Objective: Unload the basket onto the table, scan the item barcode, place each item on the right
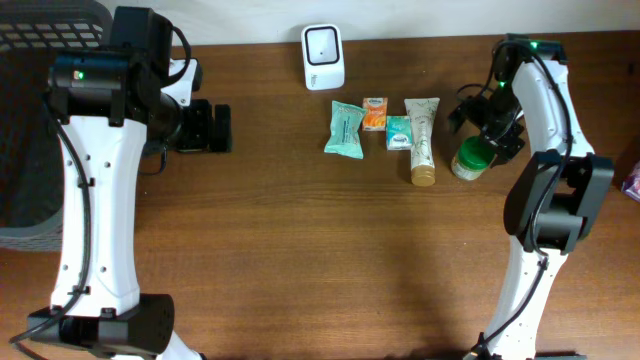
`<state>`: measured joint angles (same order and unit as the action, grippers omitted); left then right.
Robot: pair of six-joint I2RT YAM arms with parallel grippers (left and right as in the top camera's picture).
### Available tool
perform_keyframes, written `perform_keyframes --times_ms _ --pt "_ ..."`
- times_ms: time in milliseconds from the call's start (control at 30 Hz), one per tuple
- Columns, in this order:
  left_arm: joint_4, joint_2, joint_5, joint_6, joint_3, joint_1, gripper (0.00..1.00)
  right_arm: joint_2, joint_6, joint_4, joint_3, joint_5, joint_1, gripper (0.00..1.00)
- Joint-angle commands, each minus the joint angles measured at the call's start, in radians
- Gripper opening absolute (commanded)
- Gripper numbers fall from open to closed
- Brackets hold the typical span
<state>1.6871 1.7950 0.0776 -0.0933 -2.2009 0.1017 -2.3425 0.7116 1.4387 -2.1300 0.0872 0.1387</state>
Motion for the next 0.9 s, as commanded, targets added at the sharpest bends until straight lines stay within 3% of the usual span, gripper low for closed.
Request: perform_keyframes --times_ms 0,367,600,667,867 --pt "0.001 -0.003 0.001 0.016 -0.001 0.000 0.99 -0.014 0.034 -0.008 -0.013 -0.055 0.011 0.99" --pt "0.001 -0.003 0.001 0.016 -0.001 0.000 0.99 -0.021 0.029 -0.032 0.092 -0.043 0.005 0.91" --pt "0.001 -0.003 0.001 0.016 -0.001 0.000 0.99 -0.020 -0.027 -0.040 0.089 -0.027 0.005 0.75" --pt "0.001 -0.003 0.001 0.016 -0.001 0.000 0.99 -0.020 -0.069 -0.045 0.089 0.001 0.005 0.66" --pt "0.001 -0.003 0.000 0.016 -0.001 0.000 0.99 -0.020 -0.292 -0.027 0.070 0.030 0.005 0.66"
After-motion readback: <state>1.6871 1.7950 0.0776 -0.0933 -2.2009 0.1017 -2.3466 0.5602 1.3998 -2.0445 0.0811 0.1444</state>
